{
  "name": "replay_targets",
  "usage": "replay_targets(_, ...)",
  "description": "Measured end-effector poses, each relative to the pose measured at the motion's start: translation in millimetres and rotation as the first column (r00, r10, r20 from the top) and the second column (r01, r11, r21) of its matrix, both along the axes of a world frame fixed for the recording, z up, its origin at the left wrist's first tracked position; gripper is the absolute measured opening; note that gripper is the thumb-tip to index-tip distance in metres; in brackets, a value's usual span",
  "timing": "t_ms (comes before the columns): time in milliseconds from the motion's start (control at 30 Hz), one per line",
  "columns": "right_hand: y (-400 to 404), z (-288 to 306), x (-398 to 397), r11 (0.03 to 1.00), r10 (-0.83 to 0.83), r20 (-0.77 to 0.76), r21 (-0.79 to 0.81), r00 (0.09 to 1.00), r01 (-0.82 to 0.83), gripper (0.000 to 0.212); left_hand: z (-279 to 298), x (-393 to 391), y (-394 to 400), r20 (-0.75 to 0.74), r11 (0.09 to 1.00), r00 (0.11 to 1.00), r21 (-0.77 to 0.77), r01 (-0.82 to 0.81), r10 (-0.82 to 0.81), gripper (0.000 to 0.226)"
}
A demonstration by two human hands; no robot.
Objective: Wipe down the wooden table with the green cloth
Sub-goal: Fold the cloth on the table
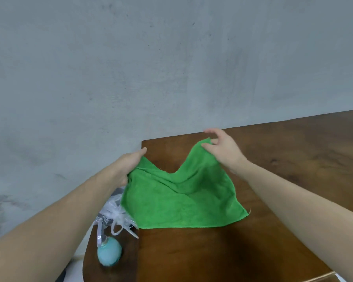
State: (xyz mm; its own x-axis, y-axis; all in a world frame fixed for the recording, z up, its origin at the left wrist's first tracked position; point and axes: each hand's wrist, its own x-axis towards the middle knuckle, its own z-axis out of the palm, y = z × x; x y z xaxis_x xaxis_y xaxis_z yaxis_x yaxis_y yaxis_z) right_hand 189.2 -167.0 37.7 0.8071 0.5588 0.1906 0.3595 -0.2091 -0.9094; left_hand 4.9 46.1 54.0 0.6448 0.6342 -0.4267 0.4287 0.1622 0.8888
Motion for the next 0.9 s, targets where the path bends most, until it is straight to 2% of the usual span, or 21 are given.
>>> replay_targets(33,7.3,4.1,-14.0,0.999,0.044,0.009,0.007,0.999,-0.044,0.045,3.3,4.0,-5.5,0.025,0.994,0.999,-0.104,0.04,-0.038,0.048)
replay_targets(100,23.9,11.3,-43.1,0.992,0.124,0.02,0.003,0.992,-0.124,0.049,8.2,11.1,-19.8,0.072,0.978,0.995,-0.192,0.086,-0.074,0.05)
replay_targets(233,44.5,13.8,-92.5,0.951,0.308,-0.106,0.03,0.945,-0.307,0.056,13.0,16.2,-38.3,0.252,0.924,0.964,-0.341,0.171,-0.086,0.057)
replay_targets(300,42.6,14.5,-103.2,0.928,0.372,-0.159,0.032,0.914,-0.372,0.062,15.0,11.4,-41.3,0.299,0.929,0.942,-0.284,0.239,-0.151,0.059)
replay_targets(400,38.8,15.7,-100.3,0.902,0.427,-0.22,0.163,0.877,-0.399,0.068,15.2,2.3,-44.7,0.321,0.921,0.893,-0.122,0.371,-0.317,0.031)
replay_targets(533,37.7,24.9,-85.1,0.89,0.44,-0.203,0.227,0.875,-0.396,0.082,22.7,4.1,-51.6,0.356,0.965,0.903,-0.011,0.262,-0.241,0.027)
replay_targets(600,31.4,33.9,-74.4,0.907,0.411,-0.135,0.159,0.901,-0.39,0.093,30.6,3.0,-50.4,0.396,0.969,0.887,0.047,0.241,-0.24,0.028)
replay_targets(633,27.4,36.6,-66.8,0.916,0.399,-0.076,0.069,0.914,-0.394,0.092,35.4,1.5,-49.2,0.416,0.967,0.873,0.079,0.242,-0.253,0.027)
replay_targets(700,20.0,37.7,-54.0,0.884,0.451,0.007,-0.141,0.893,-0.445,0.067,46.8,-3.4,-48.4,0.471,0.959,0.835,0.124,0.255,-0.283,0.017)
replay_targets(767,14.8,31.6,-47.8,0.825,0.521,-0.002,-0.256,0.853,-0.504,0.051,58.4,-6.9,-46.7,0.508,0.942,0.794,0.154,0.298,-0.334,0.011)
replay_targets(867,5.4,33.5,-44.2,0.835,0.52,-0.18,-0.101,0.835,-0.541,0.049,68.4,-12.9,-43.2,0.502,0.925,0.777,0.18,0.335,-0.38,0.012)
replay_targets(900,1.8,35.7,-40.6,0.845,0.51,-0.196,-0.067,0.838,-0.53,0.049,69.5,-14.9,-42.4,0.484,0.924,0.787,0.197,0.328,-0.383,0.013)
